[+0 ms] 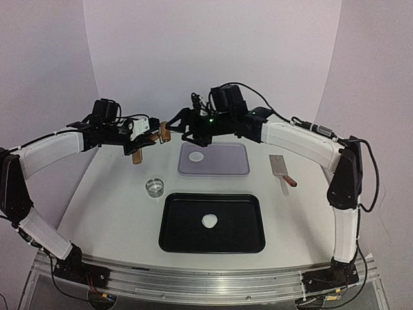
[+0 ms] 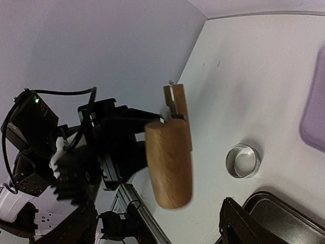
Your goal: Roll out the dumpling wrappers from the dough
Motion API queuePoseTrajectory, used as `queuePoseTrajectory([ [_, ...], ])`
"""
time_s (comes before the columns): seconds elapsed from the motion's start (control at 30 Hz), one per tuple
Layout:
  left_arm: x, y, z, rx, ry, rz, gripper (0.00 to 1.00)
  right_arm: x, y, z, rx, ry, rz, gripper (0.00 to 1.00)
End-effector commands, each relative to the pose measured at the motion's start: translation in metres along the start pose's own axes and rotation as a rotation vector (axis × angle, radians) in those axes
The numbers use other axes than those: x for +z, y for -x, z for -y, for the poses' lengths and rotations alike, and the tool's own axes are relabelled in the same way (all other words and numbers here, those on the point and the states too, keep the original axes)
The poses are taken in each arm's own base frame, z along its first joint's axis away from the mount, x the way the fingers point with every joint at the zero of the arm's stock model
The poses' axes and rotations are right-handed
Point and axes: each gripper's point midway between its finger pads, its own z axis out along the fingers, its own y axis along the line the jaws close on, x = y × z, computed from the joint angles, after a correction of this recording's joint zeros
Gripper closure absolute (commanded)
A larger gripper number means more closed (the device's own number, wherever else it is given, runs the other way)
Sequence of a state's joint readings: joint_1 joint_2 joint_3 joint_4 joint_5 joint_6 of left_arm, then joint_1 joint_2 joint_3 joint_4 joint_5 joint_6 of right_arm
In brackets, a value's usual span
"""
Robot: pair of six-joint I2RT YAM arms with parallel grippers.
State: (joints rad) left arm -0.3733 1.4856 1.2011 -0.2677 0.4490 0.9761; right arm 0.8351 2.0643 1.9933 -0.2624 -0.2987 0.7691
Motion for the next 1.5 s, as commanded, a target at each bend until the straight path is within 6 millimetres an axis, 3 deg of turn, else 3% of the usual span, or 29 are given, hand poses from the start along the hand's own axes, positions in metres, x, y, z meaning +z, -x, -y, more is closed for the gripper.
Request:
queuePoseTrajectory([
  [0.0, -0.014, 0.043, -0.018, 0.008, 0.118, 0.087, 1.00, 0.008, 0.009, -0.019, 0.022, 0.059, 0.001, 0.22],
  [0.27, -0.009, 0.065, -0.006, 0.089, 0.104, 0.138, 1.00, 0.030, 0.002, -0.009, 0.046, 0.038, -0.008, 0.41],
  [0.4, -0.006, 0.069, -0.007, 0.100, 0.108, 0.144, 1.00, 0.043, -0.001, -0.012, 0.060, 0.070, -0.040, 0.43],
  [0.63, -0.004, 0.072, -0.009, 0.127, 0.114, 0.154, 1.00, 0.052, -0.008, 0.004, 0.084, 0.024, -0.048, 0.43],
  [0.83, -0.003, 0.077, -0.003, 0.165, 0.109, 0.167, 1.00, 0.055, -0.006, 0.004, 0.069, 0.019, -0.042, 0.59],
  [1.0, 0.001, 0.078, -0.014, 0.135, 0.131, 0.149, 1.00, 0.060, -0.014, 0.011, 0.076, 0.002, -0.071, 0.59],
  [1.27, 0.003, 0.079, -0.012, 0.121, 0.115, 0.160, 1.00, 0.061, -0.021, 0.014, 0.058, -0.005, -0.095, 0.52],
  [1.37, 0.003, 0.082, -0.012, 0.126, 0.111, 0.168, 1.00, 0.062, -0.022, 0.011, 0.035, 0.002, -0.100, 0.60],
  [1.47, 0.002, 0.083, -0.013, 0.130, 0.109, 0.175, 1.00, 0.062, -0.022, 0.013, 0.026, -0.005, -0.099, 0.80],
])
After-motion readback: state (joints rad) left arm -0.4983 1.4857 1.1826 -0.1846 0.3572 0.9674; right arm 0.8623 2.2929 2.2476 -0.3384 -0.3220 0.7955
